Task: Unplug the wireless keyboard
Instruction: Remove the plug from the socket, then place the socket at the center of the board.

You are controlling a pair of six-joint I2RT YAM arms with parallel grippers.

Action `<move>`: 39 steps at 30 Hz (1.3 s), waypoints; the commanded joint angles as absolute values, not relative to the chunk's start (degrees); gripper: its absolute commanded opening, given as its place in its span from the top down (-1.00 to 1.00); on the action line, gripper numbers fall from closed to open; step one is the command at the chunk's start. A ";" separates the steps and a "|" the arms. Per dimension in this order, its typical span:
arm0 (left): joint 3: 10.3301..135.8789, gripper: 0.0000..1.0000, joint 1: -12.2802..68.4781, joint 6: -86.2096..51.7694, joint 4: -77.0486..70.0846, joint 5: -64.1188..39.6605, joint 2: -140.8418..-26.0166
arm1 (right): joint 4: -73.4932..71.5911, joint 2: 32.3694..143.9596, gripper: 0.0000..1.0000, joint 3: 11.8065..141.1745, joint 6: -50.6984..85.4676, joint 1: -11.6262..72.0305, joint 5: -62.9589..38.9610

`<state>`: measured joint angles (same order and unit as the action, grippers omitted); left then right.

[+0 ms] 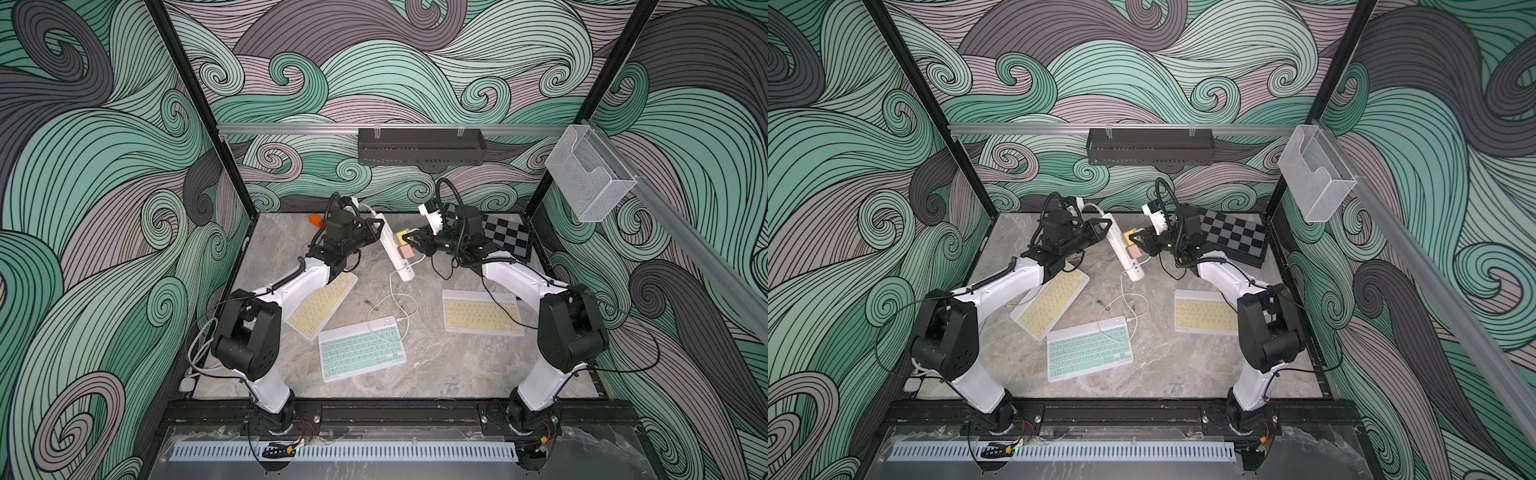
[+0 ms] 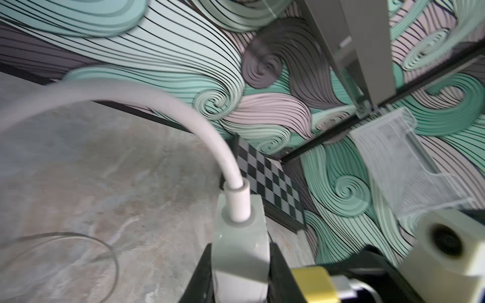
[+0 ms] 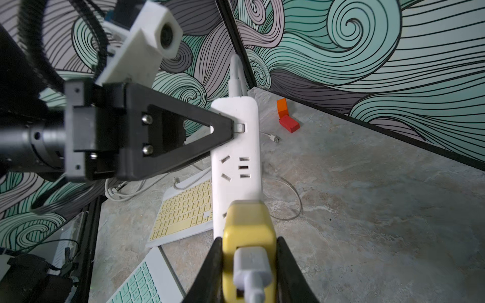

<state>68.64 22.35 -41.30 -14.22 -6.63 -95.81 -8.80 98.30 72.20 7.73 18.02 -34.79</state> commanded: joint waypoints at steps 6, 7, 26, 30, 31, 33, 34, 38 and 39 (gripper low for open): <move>67.87 1.00 17.36 -41.42 -13.60 2.90 -93.95 | -16.58 93.42 1.00 72.56 11.26 12.19 -33.50; 67.77 1.00 17.40 -41.55 -15.26 1.54 -94.19 | -16.36 93.64 1.00 72.68 11.29 12.30 -33.72; 67.42 1.00 17.22 -49.96 -32.25 2.29 -106.62 | -12.95 89.70 1.00 71.58 14.85 14.58 -37.24; 67.28 1.00 17.22 -51.09 -36.63 1.94 -110.68 | -12.48 87.90 1.00 69.13 14.85 16.02 -36.96; 67.31 1.00 17.22 -51.27 -37.44 1.93 -111.66 | -12.48 87.55 1.00 68.47 14.69 16.38 -36.85; 67.48 1.00 17.21 -51.95 -38.23 1.78 -113.29 | -12.23 87.07 1.00 67.40 14.34 16.78 -36.61; 67.65 1.00 17.17 -52.12 -38.36 1.60 -114.11 | -12.04 86.86 1.00 66.90 14.09 16.92 -36.35; 68.05 1.00 17.17 -52.87 -39.36 0.98 -117.04 | -10.71 86.33 1.00 66.10 12.99 16.92 -35.93; 67.78 0.95 17.19 -53.22 -40.19 0.80 -117.59 | -10.28 86.22 1.00 66.04 12.69 16.92 -35.87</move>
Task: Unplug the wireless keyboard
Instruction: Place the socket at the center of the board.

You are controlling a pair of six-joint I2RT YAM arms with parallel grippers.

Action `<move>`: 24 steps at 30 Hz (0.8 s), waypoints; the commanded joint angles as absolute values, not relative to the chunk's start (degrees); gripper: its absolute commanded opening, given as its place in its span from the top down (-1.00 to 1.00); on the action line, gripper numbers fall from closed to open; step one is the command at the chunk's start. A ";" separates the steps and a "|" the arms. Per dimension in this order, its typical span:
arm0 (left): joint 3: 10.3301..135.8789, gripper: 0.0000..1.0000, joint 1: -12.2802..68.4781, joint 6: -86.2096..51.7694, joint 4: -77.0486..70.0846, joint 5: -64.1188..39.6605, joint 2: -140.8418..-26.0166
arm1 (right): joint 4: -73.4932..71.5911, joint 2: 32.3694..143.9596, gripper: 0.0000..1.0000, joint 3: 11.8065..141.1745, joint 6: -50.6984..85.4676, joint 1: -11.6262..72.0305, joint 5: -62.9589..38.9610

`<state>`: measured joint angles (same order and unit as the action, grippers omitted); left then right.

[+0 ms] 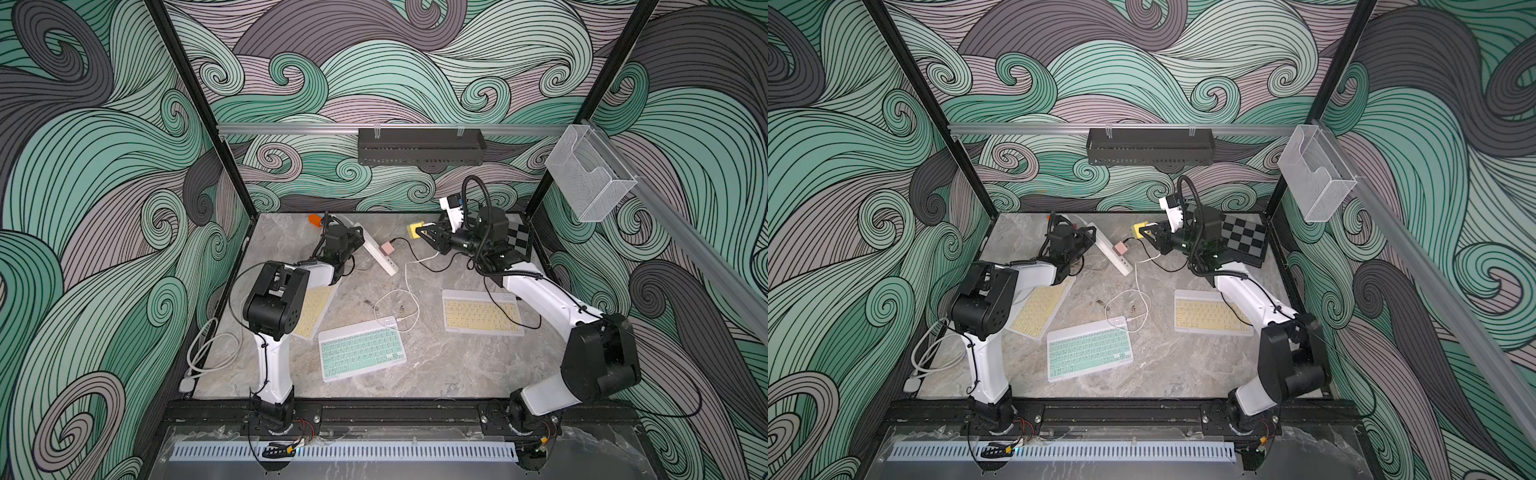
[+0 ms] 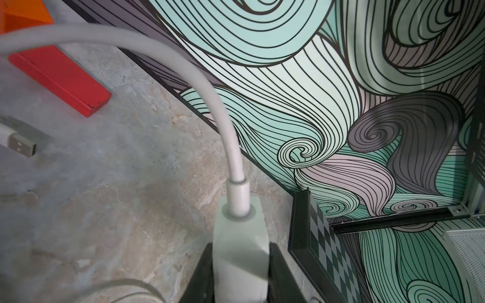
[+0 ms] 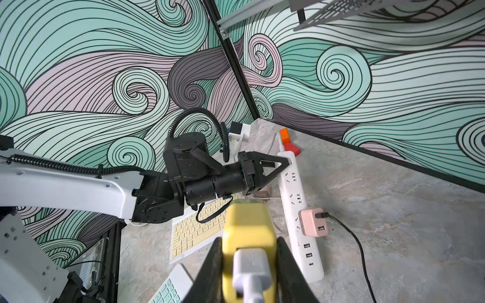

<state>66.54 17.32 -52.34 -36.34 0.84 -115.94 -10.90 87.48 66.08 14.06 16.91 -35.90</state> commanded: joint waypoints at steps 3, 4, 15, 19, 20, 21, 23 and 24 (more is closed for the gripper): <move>66.54 0.48 17.23 -53.95 -41.04 0.35 -117.82 | -9.26 85.89 1.00 65.90 11.85 16.93 -35.60; 65.87 0.43 17.15 -53.92 -40.98 0.54 -117.40 | -9.14 85.73 1.00 65.71 11.71 16.88 -35.52; 62.96 -0.18 16.45 -52.92 -34.73 0.41 -110.78 | -8.48 85.52 1.00 65.08 12.93 16.92 -35.65; 61.98 -0.21 15.90 -52.72 -34.62 -0.69 -108.37 | -8.53 85.34 1.00 64.78 13.61 16.92 -35.84; 61.88 -0.21 15.82 -52.60 -34.38 -1.27 -107.65 | -8.65 85.26 1.00 64.65 13.79 16.89 -35.99; 61.93 -0.22 15.64 -52.41 -33.85 -1.70 -106.88 | -8.70 85.25 1.00 64.56 13.97 16.91 -36.12; 62.18 -0.22 15.50 -51.50 -32.18 -2.19 -105.35 | -8.67 85.25 1.00 64.47 13.97 16.88 -36.12; 62.30 -0.22 15.46 -51.06 -31.07 -2.35 -104.50 | -8.57 85.25 1.00 64.50 13.97 16.88 -36.12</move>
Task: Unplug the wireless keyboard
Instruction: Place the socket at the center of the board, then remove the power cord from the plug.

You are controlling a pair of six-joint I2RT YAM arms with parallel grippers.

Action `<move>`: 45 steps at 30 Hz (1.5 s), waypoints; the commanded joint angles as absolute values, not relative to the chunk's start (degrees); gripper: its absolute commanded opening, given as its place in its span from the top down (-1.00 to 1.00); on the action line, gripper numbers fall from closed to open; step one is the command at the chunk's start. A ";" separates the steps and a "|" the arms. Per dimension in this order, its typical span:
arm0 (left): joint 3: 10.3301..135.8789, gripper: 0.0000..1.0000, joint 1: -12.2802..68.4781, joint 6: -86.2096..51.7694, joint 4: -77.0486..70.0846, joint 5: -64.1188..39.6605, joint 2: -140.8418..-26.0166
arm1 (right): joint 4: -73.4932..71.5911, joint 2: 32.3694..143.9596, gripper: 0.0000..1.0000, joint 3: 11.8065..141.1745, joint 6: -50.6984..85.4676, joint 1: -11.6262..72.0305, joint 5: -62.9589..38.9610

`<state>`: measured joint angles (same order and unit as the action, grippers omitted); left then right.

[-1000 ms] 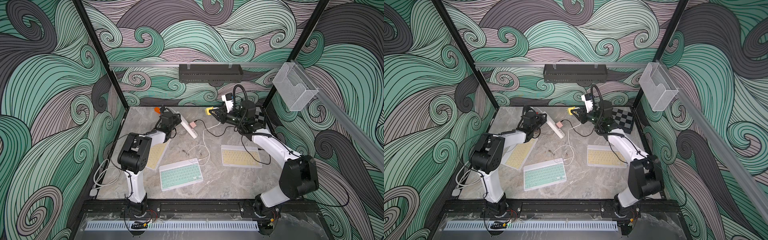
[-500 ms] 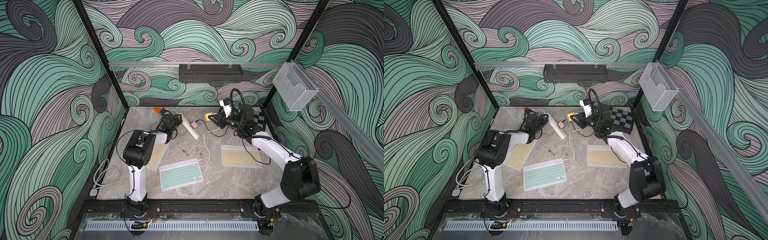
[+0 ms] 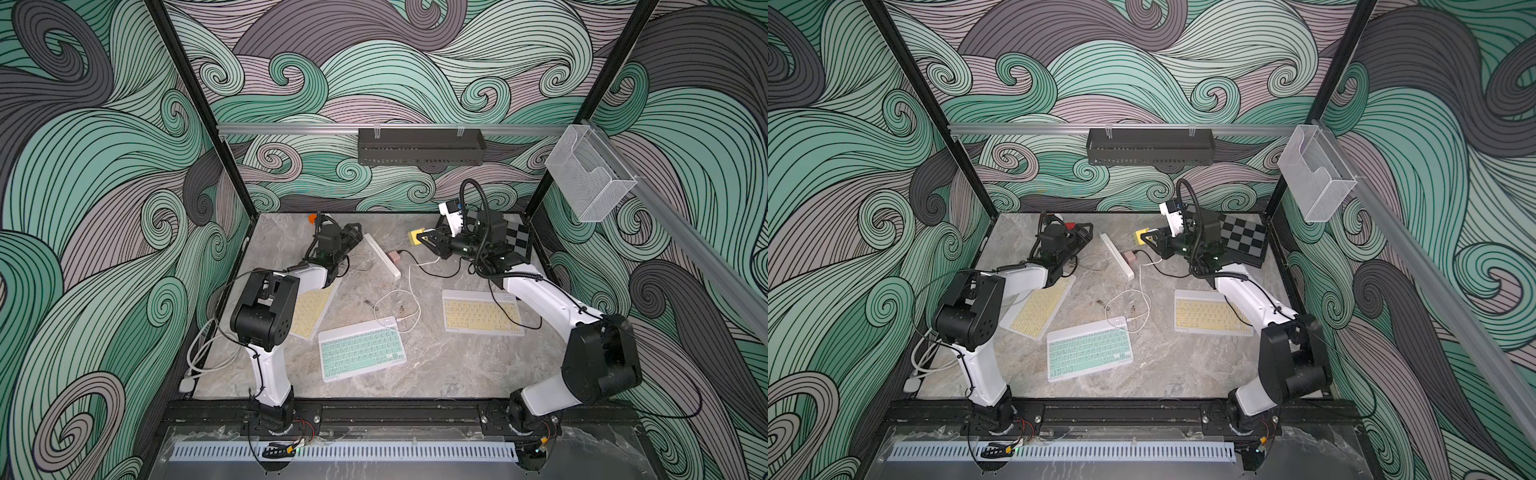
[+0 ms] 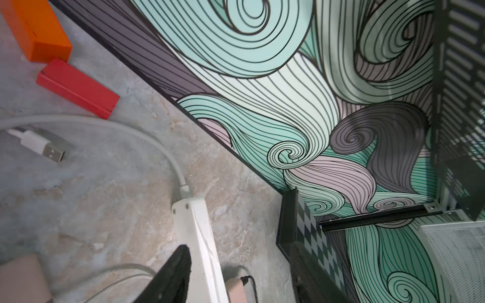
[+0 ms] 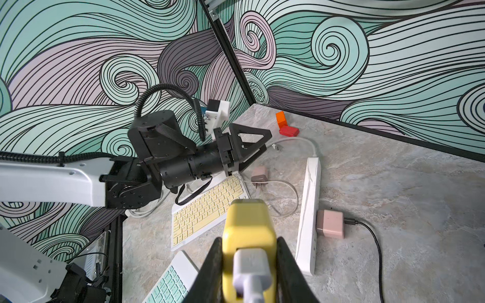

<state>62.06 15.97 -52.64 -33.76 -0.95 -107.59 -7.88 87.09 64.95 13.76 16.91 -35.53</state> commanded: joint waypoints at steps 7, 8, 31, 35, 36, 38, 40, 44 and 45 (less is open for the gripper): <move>62.31 -0.21 15.21 -45.62 -30.78 -15.40 -98.25 | -8.53 86.19 1.00 64.83 15.56 16.82 -38.02; 62.40 -0.20 15.28 -43.82 -30.55 -19.46 -96.93 | -8.37 86.43 1.00 65.23 16.22 16.86 -38.69; 45.01 -0.66 20.98 -48.77 -34.14 -42.07 -77.32 | -24.27 88.28 1.00 59.58 52.77 20.50 -42.45; 45.05 -0.66 22.22 -51.35 -37.72 -40.08 -77.94 | -27.35 88.94 1.00 59.25 56.74 22.35 -40.81; 45.01 -0.66 22.37 -51.77 -38.65 -39.64 -78.00 | -27.67 89.08 1.00 59.26 57.07 22.69 -40.49; 45.00 -0.66 22.70 -52.80 -39.30 -38.59 -78.34 | -28.23 89.33 1.00 59.35 57.83 23.33 -40.11; 45.02 -0.66 22.74 -54.36 -41.45 -39.25 -79.22 | -29.35 89.71 1.00 59.34 58.72 23.64 -40.37; 45.37 -0.66 22.88 -56.56 -44.46 -39.81 -81.00 | -30.99 90.28 1.00 59.06 60.01 24.25 -40.46; 45.55 -0.65 22.89 -56.60 -44.56 -39.90 -81.12 | -31.12 90.41 1.00 59.05 60.06 24.32 -40.33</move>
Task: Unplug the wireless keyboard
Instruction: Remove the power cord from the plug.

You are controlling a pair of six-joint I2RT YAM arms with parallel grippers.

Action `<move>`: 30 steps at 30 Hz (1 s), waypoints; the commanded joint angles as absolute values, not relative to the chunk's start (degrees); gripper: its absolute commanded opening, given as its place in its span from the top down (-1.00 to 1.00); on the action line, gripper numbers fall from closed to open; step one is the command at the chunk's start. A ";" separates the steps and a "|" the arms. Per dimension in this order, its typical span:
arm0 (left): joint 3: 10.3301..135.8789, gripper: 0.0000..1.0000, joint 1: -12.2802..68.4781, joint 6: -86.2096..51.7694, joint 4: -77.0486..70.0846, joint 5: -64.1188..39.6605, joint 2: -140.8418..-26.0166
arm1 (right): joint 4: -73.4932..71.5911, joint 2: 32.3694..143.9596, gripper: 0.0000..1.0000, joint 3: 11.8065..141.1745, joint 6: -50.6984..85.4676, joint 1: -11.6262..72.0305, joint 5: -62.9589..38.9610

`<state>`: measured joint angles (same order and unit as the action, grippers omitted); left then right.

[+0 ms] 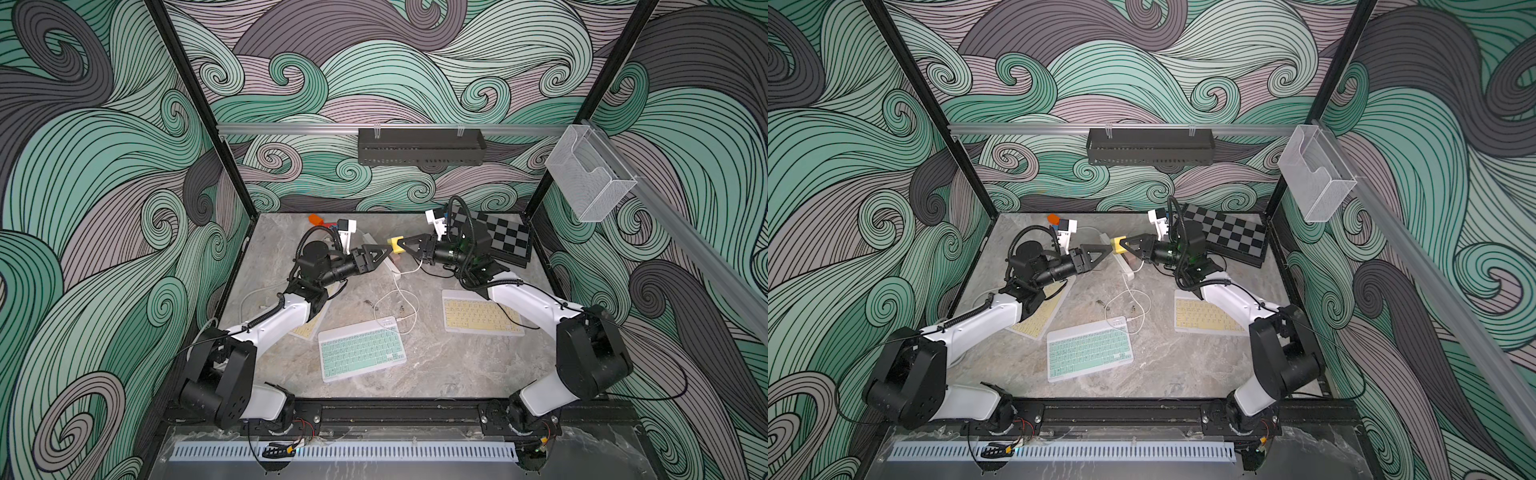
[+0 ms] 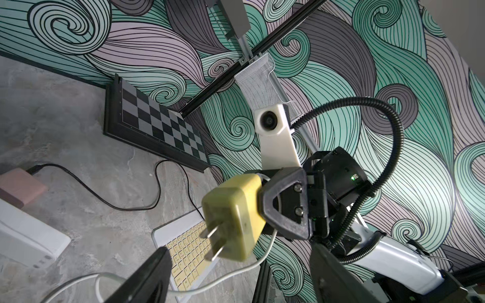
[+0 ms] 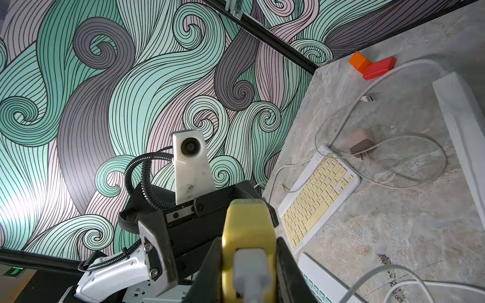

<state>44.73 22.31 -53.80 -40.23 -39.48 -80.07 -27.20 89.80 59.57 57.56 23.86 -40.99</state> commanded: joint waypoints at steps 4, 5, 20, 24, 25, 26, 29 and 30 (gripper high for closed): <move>46.53 -0.58 23.13 -56.24 -44.23 -40.37 -81.12 | -32.36 91.04 1.00 58.99 60.75 24.69 -40.34; 46.82 -0.54 23.28 -56.17 -44.04 -40.79 -83.04 | -32.66 91.20 1.00 59.13 60.97 24.70 -40.34; 48.35 -0.11 23.55 -57.69 -46.23 -40.69 -85.19 | -35.33 92.72 1.00 58.99 62.47 25.58 -40.96; 48.70 0.01 23.52 -59.04 -48.15 -40.78 -86.22 | -35.93 93.03 1.00 58.94 62.88 25.65 -41.45; 48.83 0.04 23.52 -59.15 -48.38 -40.63 -86.44 | -36.17 93.22 1.00 58.89 62.96 25.67 -41.66; 48.87 0.09 23.53 -59.15 -48.42 -40.51 -86.45 | -36.38 93.34 1.00 58.92 63.08 25.66 -41.75; 49.17 0.37 23.59 -59.58 -48.25 -40.34 -86.69 | -36.63 93.51 1.00 58.73 63.19 25.67 -41.82; 49.13 0.45 23.51 -59.67 -48.30 -40.28 -86.71 | -36.69 93.47 1.00 58.72 63.26 25.71 -41.82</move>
